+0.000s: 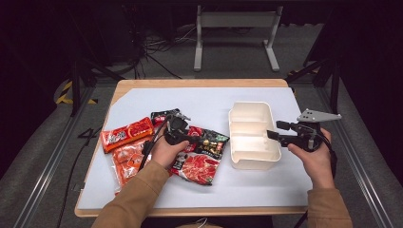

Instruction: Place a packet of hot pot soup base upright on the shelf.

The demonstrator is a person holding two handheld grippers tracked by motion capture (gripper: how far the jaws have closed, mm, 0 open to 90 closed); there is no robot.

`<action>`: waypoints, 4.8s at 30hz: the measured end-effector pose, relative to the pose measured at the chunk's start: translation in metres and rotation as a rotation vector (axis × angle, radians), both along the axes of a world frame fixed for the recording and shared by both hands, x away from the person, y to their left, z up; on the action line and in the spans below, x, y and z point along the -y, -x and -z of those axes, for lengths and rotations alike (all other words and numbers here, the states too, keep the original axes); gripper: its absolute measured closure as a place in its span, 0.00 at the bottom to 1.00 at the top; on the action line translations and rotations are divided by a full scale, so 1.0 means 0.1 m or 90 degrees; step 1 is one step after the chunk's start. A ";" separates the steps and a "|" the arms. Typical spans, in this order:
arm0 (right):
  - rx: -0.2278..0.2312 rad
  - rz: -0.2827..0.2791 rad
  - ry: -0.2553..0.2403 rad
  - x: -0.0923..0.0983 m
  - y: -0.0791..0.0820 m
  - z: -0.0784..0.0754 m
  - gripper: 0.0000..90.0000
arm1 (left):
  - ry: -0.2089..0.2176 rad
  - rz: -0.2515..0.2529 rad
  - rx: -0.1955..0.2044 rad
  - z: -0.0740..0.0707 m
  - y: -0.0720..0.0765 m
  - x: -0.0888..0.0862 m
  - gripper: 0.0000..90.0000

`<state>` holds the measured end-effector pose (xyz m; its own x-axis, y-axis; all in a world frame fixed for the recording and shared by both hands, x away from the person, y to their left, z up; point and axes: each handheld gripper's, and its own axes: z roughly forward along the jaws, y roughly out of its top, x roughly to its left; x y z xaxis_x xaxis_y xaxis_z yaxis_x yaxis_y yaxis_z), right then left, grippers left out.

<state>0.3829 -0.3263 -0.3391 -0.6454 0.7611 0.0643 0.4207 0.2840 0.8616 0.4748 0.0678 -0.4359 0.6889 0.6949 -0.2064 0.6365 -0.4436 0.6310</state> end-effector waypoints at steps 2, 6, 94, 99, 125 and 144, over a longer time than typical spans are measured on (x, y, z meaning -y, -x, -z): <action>0.001 0.000 0.001 0.00 0.00 0.01 0.47 | -0.015 -0.003 0.019 -0.03 0.02 -0.03 0.70; -0.004 -0.004 0.005 -0.01 -0.01 0.02 0.50 | -0.002 -0.008 0.021 -0.03 0.02 -0.06 0.83; -0.010 -0.257 -0.068 -0.85 0.29 -0.30 0.53 | 0.234 0.185 0.359 -1.39 1.35 -0.17 0.97; -0.014 -0.284 -0.064 -0.93 0.29 -0.29 0.62 | 0.241 0.192 0.353 -1.37 1.36 -0.19 0.97; 0.090 -0.283 -0.014 -1.29 0.27 -0.64 0.85 | 0.239 0.140 0.341 -1.40 1.38 -0.61 0.77; 0.146 -0.271 0.065 -1.27 0.20 -1.13 0.85 | 0.173 0.101 0.320 -1.34 1.25 -0.90 0.52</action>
<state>0.3627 -0.1989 -0.2256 -0.8890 0.4222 -0.1774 0.0518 0.4777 0.8770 0.3496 0.1581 -0.3016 0.8396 0.5429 0.0158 0.1689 -0.2886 0.9424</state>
